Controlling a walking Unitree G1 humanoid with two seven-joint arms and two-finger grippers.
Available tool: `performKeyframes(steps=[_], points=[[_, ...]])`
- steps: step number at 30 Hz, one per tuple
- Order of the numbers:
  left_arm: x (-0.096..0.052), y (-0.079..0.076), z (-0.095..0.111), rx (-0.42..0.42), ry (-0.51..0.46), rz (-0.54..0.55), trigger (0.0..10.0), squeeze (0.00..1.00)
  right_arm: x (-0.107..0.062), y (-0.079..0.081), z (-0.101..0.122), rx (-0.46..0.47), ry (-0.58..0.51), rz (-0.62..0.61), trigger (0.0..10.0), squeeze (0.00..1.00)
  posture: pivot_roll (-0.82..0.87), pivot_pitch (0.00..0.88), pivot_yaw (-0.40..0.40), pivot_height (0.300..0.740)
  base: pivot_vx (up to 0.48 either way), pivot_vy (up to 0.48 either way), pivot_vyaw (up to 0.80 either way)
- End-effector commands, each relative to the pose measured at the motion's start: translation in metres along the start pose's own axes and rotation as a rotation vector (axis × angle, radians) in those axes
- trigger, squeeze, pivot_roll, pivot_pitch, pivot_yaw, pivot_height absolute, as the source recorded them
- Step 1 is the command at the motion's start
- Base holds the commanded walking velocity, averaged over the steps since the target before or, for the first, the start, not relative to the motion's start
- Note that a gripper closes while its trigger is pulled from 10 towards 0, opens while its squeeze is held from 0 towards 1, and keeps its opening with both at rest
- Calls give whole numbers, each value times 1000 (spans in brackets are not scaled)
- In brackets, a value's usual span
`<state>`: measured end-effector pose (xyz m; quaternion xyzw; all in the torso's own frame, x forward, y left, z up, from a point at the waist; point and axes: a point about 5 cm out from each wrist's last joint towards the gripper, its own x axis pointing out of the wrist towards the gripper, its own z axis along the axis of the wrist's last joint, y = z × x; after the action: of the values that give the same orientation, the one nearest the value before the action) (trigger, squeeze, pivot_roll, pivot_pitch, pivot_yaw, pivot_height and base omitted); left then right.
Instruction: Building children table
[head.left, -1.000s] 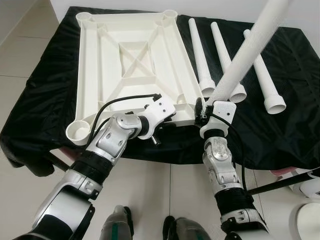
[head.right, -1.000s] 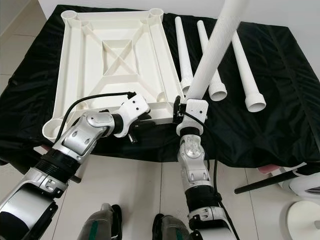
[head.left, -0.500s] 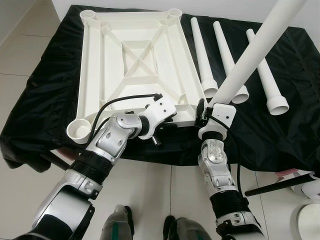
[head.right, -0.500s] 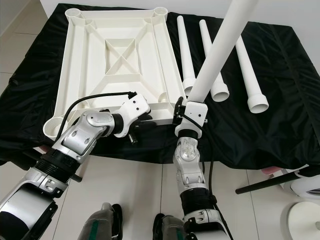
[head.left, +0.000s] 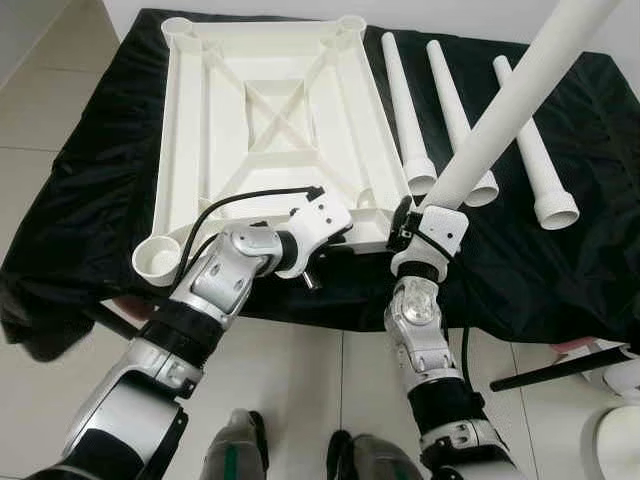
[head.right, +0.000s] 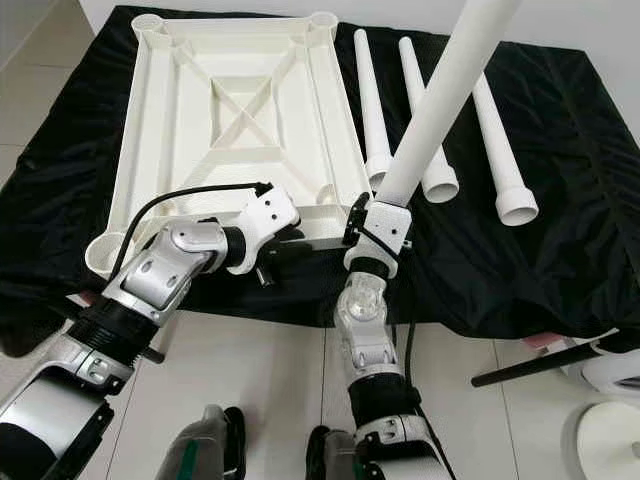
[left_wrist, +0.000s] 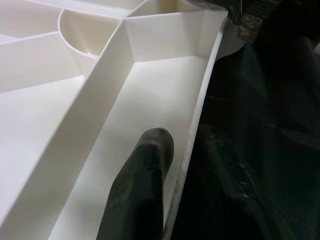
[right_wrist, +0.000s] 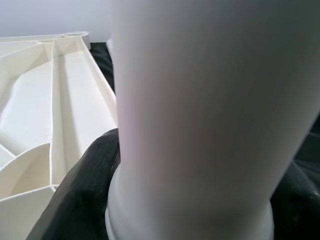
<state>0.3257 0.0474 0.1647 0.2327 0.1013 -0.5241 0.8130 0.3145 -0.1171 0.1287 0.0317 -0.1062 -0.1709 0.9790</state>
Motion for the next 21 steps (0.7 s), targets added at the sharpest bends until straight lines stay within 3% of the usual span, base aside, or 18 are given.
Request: performKeyframes(steps=[1, 18, 19, 20, 21], points=[[-2, -2, -3, -10, 9, -17, 10000, 0, -14, -20, -36, -48, 174, -92, 10000, 0, 131, 182, 4, 740, 0, 0, 0], [-4, -1, -3, -9, 18, -23, 10000, 0, -15, -3, -37, 12, 175, -102, 10000, 0, 142, 190, 17, 740, 0, 0, 0], [-4, -1, -3, -9, 19, -24, 10000, 0, -15, -4, -36, 17, 173, -102, 10000, 82, 141, 189, 17, 740, 0, 0, 0], [-4, -1, -3, -10, 19, -25, 10000, 0, -15, -4, -37, 27, 172, -99, 10000, 1000, 141, 189, 17, 740, 0, 0, 0], [-4, -1, -3, -10, 19, -25, 10000, 0, -15, -4, -37, 27, 172, -99, 10000, 1000, 141, 189, 17, 740, 0, 0, 0]])
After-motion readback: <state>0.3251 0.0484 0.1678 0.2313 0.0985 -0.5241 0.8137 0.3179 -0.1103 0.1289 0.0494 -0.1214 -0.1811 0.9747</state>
